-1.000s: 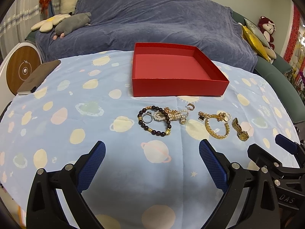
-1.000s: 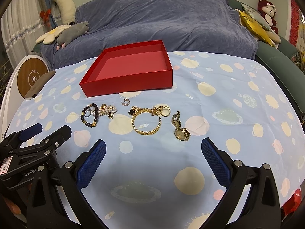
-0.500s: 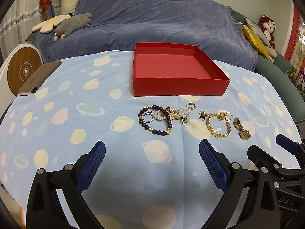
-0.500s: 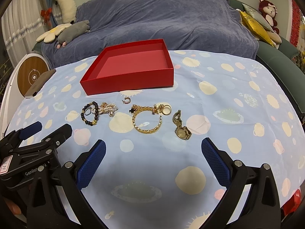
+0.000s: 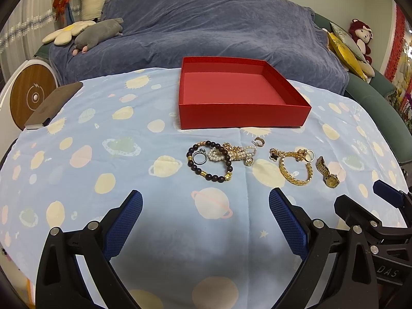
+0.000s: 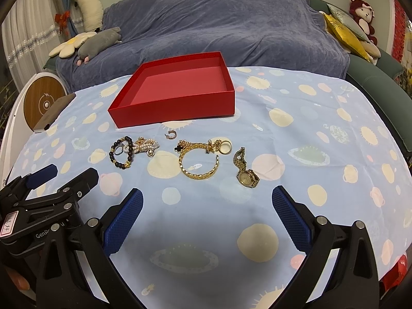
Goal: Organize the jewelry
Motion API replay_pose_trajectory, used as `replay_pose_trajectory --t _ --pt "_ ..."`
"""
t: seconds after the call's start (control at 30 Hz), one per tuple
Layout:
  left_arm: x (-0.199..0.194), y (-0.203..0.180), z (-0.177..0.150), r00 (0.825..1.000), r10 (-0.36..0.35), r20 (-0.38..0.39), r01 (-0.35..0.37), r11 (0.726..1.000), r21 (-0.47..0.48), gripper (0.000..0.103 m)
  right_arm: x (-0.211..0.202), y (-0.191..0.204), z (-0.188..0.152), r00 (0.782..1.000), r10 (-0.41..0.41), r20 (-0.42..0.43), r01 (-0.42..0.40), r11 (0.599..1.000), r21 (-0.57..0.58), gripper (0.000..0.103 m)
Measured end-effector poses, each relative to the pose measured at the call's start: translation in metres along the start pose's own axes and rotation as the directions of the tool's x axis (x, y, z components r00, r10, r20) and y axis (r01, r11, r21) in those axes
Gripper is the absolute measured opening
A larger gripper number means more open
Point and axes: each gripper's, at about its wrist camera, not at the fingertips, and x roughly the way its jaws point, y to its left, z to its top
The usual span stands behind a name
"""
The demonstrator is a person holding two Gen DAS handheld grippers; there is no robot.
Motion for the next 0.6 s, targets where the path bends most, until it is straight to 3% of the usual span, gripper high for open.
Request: replay_pose_trajectory --t 0.6 --pt "0.0037 -0.0018 0.0001 1.0 0.003 -0.01 -0.003 1.0 -0.001 0.096 0.0066 0.0021 -0.001 1.0 0.01 -0.012 -0.01 1.0 0.003 0.098"
